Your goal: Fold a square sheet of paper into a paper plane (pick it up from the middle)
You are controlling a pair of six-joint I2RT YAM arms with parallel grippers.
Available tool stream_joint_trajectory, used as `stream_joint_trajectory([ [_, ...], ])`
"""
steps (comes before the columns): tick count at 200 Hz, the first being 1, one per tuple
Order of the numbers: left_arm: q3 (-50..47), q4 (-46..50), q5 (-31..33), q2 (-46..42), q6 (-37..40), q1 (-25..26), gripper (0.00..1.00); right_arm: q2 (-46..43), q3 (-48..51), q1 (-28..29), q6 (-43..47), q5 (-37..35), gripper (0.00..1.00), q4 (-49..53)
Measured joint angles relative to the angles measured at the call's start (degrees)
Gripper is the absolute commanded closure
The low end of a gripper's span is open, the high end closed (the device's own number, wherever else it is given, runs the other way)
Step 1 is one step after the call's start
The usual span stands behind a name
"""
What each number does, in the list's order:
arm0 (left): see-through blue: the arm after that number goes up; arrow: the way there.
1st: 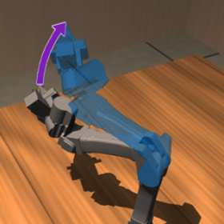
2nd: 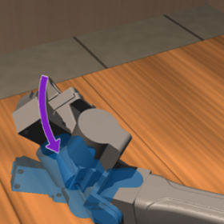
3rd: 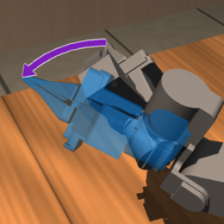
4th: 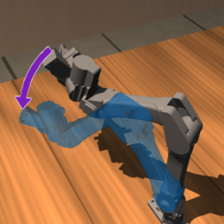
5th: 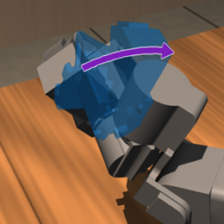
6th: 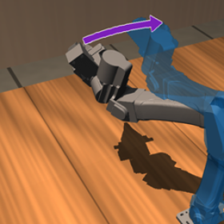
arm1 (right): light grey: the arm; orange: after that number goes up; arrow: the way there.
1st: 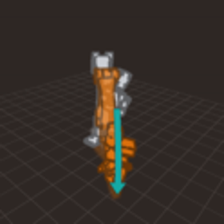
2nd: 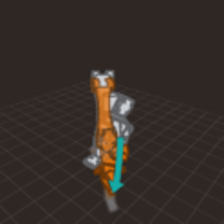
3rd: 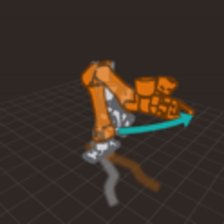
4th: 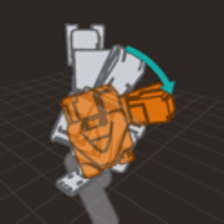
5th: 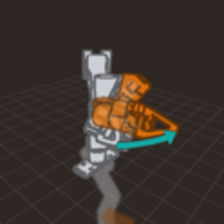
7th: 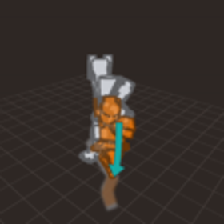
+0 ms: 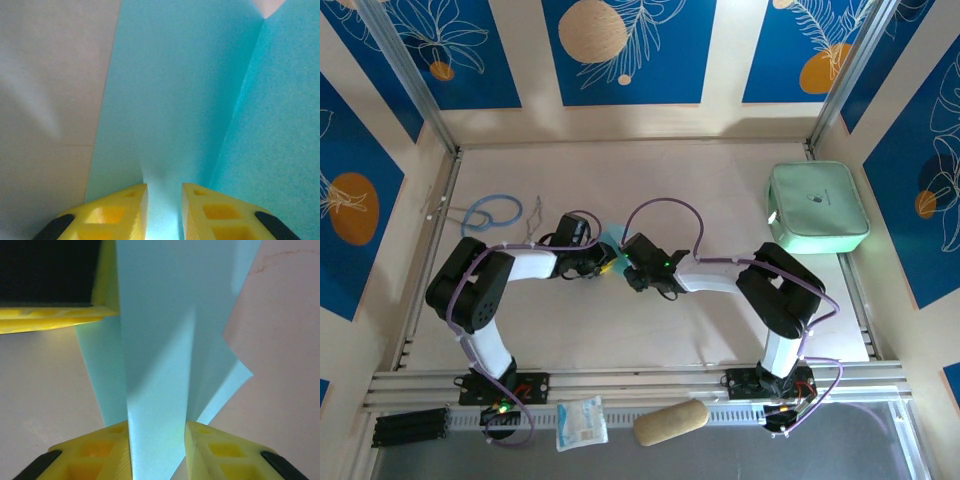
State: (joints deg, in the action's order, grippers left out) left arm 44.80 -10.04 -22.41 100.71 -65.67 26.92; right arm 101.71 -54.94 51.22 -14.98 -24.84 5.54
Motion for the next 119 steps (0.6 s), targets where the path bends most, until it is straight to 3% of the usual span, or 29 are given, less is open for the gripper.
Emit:
stream_joint_trajectory([
  [49, 0.00, 0.00, -0.02, 0.00, -0.02, 0.00, 0.75, 0.15, -0.13, 0.11, -0.02, -0.15, 0.82, 0.02],
  [119, 0.00, 0.00, -0.02, 0.00, 0.00, 0.00, 0.75, 0.15, -0.13, -0.35, 0.04, 1.92, 0.88, -0.22],
])
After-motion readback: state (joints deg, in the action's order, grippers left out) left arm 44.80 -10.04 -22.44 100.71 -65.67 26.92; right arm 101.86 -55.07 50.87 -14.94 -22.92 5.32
